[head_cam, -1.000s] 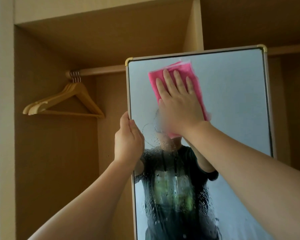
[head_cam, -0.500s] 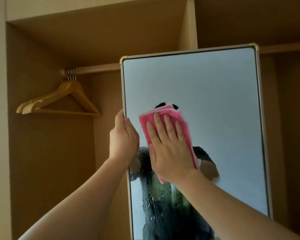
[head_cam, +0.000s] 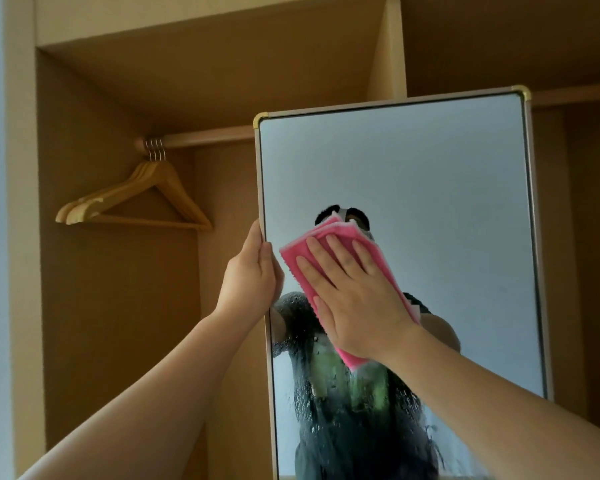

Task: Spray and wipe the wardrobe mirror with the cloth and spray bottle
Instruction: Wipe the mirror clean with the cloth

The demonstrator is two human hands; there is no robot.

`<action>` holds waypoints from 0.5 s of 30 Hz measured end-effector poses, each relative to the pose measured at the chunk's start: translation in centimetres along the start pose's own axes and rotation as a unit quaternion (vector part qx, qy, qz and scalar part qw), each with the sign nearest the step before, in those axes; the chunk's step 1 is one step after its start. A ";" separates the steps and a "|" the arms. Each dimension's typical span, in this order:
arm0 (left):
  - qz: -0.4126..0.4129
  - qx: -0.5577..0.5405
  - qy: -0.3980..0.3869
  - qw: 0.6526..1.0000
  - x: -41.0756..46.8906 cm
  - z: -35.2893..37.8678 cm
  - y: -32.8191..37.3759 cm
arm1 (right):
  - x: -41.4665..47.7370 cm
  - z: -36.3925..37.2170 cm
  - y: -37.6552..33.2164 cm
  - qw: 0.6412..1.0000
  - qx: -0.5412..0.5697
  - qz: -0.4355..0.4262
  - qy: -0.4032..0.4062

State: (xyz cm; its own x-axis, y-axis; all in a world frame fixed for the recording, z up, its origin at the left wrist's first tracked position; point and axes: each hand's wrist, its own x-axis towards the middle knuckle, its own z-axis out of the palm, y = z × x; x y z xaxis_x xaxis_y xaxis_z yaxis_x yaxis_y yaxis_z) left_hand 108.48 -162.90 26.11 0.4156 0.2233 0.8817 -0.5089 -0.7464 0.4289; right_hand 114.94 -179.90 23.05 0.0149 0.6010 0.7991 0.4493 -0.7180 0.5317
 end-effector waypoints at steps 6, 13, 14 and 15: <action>0.007 -0.007 -0.036 0.999 -0.1 -0.6 -0.2 | 3.4 -0.6 0.9 1.000 -0.010 0.011 0.021; 0.022 -0.020 -0.078 0.996 0.1 -1.4 -0.7 | 10.4 -2.4 3.0 0.997 -0.037 0.054 0.038; 0.023 -0.022 -0.084 0.996 0.1 -1.6 -0.7 | 11.5 -2.7 3.3 0.996 -0.038 0.062 0.042; 0.024 -0.021 -0.091 0.995 0.0 -1.7 -0.7 | 12.6 -3.1 3.5 0.996 -0.040 0.069 0.046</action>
State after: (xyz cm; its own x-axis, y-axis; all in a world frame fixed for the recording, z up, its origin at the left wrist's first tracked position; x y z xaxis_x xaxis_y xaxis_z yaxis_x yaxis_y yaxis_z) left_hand 107.57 -161.29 26.17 0.5167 0.0680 0.8535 -0.5619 -0.7252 0.3979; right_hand 113.96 -175.96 35.83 -0.0123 0.4633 0.8861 0.3761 -0.8190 0.4334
